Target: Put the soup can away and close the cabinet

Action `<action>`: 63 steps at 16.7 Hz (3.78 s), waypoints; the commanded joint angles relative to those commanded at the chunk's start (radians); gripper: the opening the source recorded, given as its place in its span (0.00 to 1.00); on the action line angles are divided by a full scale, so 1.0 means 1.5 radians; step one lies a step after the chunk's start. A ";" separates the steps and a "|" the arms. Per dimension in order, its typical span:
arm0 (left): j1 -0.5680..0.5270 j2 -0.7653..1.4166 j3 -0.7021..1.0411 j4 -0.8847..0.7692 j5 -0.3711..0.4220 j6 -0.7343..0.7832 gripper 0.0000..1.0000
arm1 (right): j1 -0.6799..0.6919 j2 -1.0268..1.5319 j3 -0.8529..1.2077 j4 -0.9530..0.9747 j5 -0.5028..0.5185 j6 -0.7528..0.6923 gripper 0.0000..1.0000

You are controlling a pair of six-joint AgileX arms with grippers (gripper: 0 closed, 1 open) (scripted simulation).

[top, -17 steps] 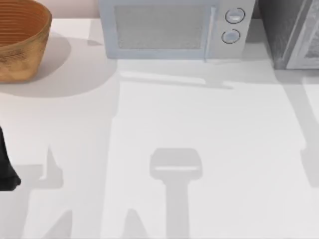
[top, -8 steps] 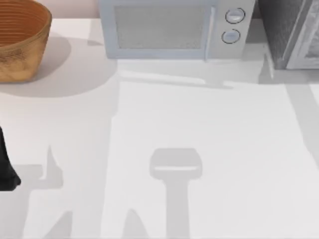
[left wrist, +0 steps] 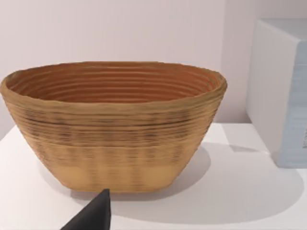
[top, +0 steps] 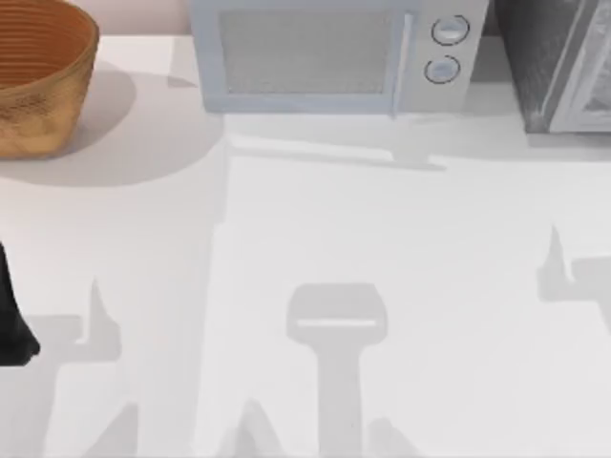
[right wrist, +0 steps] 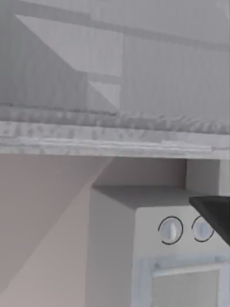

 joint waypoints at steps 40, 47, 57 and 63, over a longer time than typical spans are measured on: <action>0.000 0.000 0.000 0.000 0.000 0.000 1.00 | -0.695 0.783 -0.082 0.861 -0.662 0.028 1.00; 0.000 0.000 0.000 0.000 0.000 0.000 1.00 | -0.694 0.782 -0.078 0.856 -0.663 0.027 1.00; 0.000 0.000 0.000 0.000 0.000 0.000 1.00 | -0.706 0.756 0.168 0.597 -0.676 0.021 1.00; 0.000 0.000 0.000 0.000 0.000 0.000 1.00 | -0.705 0.744 0.311 0.407 -0.683 0.036 1.00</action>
